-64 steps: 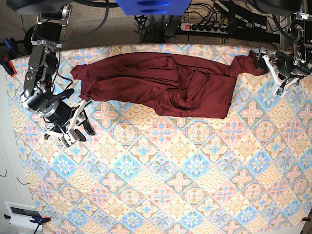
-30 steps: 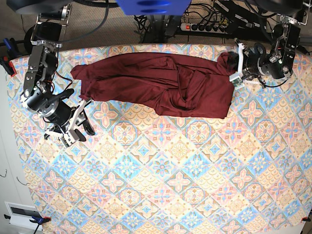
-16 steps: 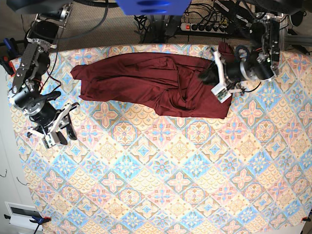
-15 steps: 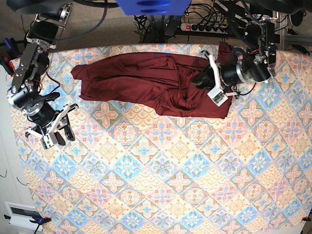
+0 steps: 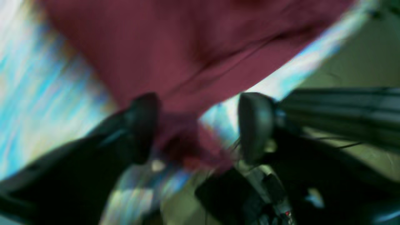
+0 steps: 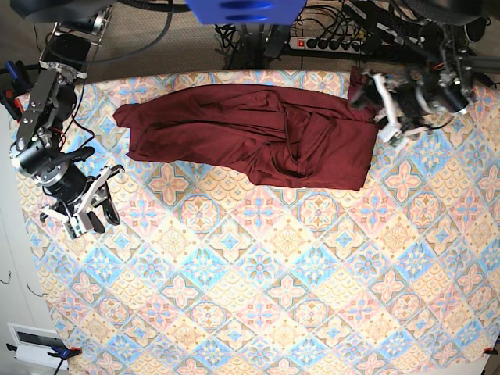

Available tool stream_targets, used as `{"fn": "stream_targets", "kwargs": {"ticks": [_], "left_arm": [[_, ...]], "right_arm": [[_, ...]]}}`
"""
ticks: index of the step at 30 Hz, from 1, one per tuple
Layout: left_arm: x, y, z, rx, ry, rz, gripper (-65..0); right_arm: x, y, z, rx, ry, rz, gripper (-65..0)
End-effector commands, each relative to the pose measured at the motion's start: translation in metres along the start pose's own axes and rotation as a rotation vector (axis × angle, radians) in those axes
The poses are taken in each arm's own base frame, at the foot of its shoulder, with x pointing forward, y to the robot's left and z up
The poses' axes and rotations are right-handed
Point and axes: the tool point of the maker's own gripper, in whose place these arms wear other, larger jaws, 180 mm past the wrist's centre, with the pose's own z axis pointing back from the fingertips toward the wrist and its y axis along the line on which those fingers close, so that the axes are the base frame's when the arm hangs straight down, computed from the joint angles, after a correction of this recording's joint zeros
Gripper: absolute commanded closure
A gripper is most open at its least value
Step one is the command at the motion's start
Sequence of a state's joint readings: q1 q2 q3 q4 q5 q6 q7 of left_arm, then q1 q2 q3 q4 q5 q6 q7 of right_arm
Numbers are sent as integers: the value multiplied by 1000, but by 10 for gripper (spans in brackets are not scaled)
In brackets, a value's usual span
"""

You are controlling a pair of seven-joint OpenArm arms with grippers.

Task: Layout the t-shirt on the table in an organized manner, then fold the t-shirt properly

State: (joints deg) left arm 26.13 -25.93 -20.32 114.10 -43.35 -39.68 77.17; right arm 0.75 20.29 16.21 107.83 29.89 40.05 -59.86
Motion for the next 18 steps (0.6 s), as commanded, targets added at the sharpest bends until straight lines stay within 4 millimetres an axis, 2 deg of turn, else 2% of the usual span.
{"fn": "stream_targets", "kwargs": {"ticks": [1,4,6,11,18], "left_arm": [[4,1,13,19,-34,-8,-445],[-16,19,32,93,-3,38,-411],[-29,19,36,101,25,60,-381],[-43,11,35,87,55,84,-365],[-44,-7,16,47,1,188,-386]], "right_arm": [[16,-7,5,-14,-49,21,-196],[16,-6,4,-13,-47,22,-196],[15,-6,4,-13,-46,22,-196],[16,-5,4,-9,-49,21,-196],[15,-5,4,-8,-47,20,-196]]}}
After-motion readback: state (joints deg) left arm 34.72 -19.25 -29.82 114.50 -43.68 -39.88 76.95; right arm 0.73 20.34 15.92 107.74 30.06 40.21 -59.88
